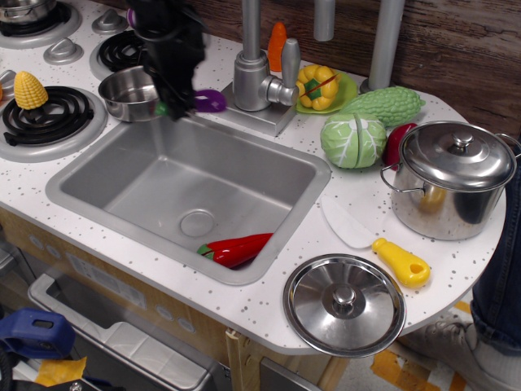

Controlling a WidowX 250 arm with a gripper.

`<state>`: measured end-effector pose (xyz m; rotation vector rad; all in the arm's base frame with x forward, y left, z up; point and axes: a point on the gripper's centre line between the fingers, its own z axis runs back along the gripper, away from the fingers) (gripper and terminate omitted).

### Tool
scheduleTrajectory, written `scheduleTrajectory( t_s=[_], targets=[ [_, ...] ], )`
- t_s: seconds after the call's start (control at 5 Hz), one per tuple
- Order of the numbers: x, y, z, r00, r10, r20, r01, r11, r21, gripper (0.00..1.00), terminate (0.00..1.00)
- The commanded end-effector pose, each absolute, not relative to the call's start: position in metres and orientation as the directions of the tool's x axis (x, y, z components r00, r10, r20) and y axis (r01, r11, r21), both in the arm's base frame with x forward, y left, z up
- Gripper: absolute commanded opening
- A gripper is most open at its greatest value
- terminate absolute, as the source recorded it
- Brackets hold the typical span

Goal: Put eggplant in pot or pan

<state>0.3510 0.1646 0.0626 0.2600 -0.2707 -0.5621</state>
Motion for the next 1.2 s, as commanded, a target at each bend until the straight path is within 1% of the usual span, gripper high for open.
scheduleTrajectory(
  t_s=[0.0,0.2,0.4,0.6,0.8,1.0],
  targets=[
    [0.358,0.213,0.097,0.787,-0.588,0.186,0.469,0.767,0.438,0.0,0.0],
    [0.36,0.237,0.088,0.764,-0.612,0.206,0.47,0.745,0.473,0.0,0.0],
    [0.36,0.253,0.076,0.745,-0.627,0.227,0.474,0.738,0.481,0.0,0.0],
    [0.362,0.26,0.069,0.715,-0.655,0.244,0.508,0.727,0.461,1.0,0.0],
    [0.362,0.26,0.069,0.715,-0.655,0.244,0.508,0.727,0.461,1.0,0.0],
    [0.362,0.26,0.069,0.715,-0.655,0.244,0.508,0.727,0.461,1.0,1.0]
  ],
)
